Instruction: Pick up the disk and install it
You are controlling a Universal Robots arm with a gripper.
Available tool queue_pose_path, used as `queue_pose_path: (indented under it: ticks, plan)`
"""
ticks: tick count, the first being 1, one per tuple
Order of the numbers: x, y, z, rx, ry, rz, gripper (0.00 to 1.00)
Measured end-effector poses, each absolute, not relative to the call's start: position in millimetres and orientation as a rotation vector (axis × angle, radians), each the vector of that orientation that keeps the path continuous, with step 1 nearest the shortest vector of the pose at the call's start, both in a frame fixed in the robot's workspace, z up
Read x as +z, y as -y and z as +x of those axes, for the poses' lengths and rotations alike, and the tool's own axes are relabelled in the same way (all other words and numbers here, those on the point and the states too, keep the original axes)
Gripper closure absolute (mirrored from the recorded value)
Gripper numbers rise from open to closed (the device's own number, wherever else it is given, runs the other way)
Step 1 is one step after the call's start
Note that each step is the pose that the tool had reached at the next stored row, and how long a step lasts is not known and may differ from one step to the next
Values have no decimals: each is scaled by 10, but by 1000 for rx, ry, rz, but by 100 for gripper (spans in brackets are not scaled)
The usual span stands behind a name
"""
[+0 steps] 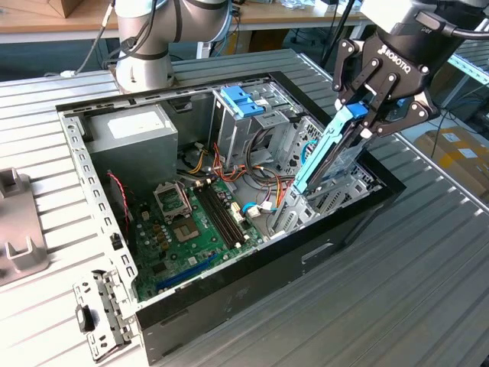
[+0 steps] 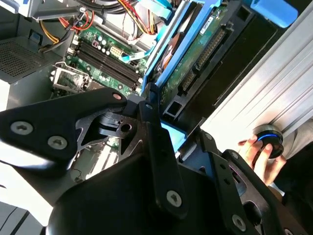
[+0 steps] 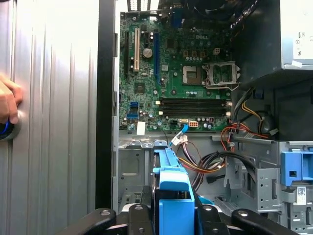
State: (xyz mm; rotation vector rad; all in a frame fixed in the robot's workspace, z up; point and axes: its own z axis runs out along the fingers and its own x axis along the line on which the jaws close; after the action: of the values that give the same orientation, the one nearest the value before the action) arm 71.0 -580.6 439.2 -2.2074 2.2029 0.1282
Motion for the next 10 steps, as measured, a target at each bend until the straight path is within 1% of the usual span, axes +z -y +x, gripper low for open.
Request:
queue_pose_path:
  ticks: [10]
  plan:
    - [4419, 5806, 711, 129, -2169, -2241, 63]
